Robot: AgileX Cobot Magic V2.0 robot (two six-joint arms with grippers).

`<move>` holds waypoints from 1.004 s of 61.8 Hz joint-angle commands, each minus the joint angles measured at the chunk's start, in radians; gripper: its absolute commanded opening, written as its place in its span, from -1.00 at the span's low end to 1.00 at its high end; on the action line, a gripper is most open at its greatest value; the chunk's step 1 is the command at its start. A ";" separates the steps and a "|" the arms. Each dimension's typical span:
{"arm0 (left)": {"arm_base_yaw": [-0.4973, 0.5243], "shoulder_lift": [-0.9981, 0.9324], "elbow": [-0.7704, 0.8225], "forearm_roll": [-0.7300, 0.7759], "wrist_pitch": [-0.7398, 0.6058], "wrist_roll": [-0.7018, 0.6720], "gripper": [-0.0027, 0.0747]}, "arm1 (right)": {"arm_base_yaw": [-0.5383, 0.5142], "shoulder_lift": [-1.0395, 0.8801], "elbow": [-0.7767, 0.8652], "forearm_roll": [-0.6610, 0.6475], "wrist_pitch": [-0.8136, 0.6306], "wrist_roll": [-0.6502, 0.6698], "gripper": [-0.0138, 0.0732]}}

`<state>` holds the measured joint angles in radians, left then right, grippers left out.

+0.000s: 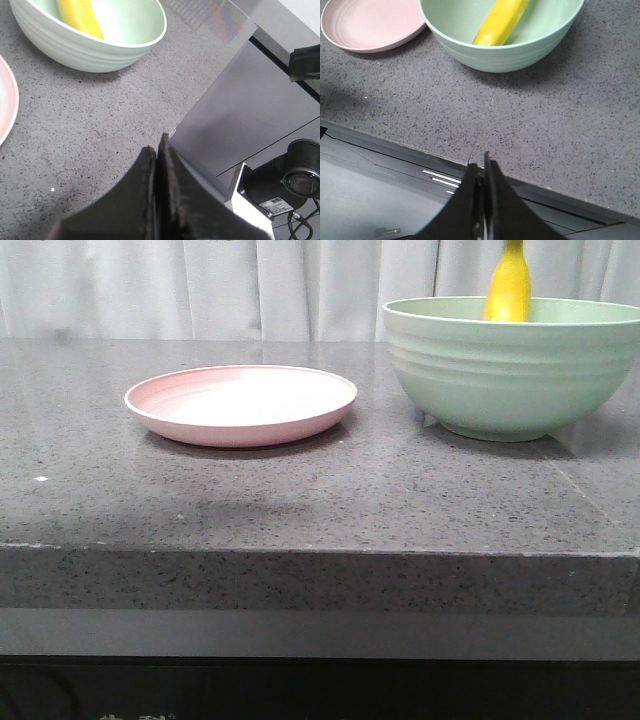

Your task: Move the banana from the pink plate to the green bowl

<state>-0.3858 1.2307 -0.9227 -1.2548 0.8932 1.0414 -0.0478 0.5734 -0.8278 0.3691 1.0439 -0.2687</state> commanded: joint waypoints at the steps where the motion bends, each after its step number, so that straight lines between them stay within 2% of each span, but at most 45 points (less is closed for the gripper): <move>1: 0.001 -0.023 -0.027 -0.065 0.003 -0.006 -0.98 | 0.000 0.002 -0.022 0.026 -0.050 -0.001 -0.84; 19: 0.001 -0.023 -0.027 -0.065 -0.003 -0.006 -0.98 | 0.000 0.002 -0.022 0.026 -0.050 -0.001 -0.84; 26: 0.001 -0.023 -0.027 -0.010 -0.135 -0.009 -0.98 | 0.000 0.002 -0.022 0.026 -0.050 -0.001 -0.84; 32: 0.001 -0.028 -0.025 0.180 -0.271 -0.112 -0.98 | 0.000 0.002 -0.022 0.026 -0.050 -0.001 -0.84; 42: 0.001 -0.051 -0.022 0.685 -0.322 -0.550 -0.98 | 0.000 0.002 -0.022 0.026 -0.050 -0.001 -0.84; 46: 0.001 -0.070 -0.001 0.837 -0.331 -0.696 -0.98 | 0.000 0.002 -0.022 0.026 -0.050 -0.001 -0.84; 52: 0.001 -0.105 0.048 0.960 -0.387 -0.786 -0.98 | 0.000 0.002 -0.022 0.026 -0.050 -0.001 -0.84; 62: 0.018 -0.213 0.202 0.995 -0.554 -0.800 -0.98 | 0.000 0.002 -0.022 0.026 -0.050 -0.001 -0.84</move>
<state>-0.3777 1.0958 -0.7630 -0.2787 0.4860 0.2739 -0.0478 0.5734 -0.8278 0.3691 1.0449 -0.2676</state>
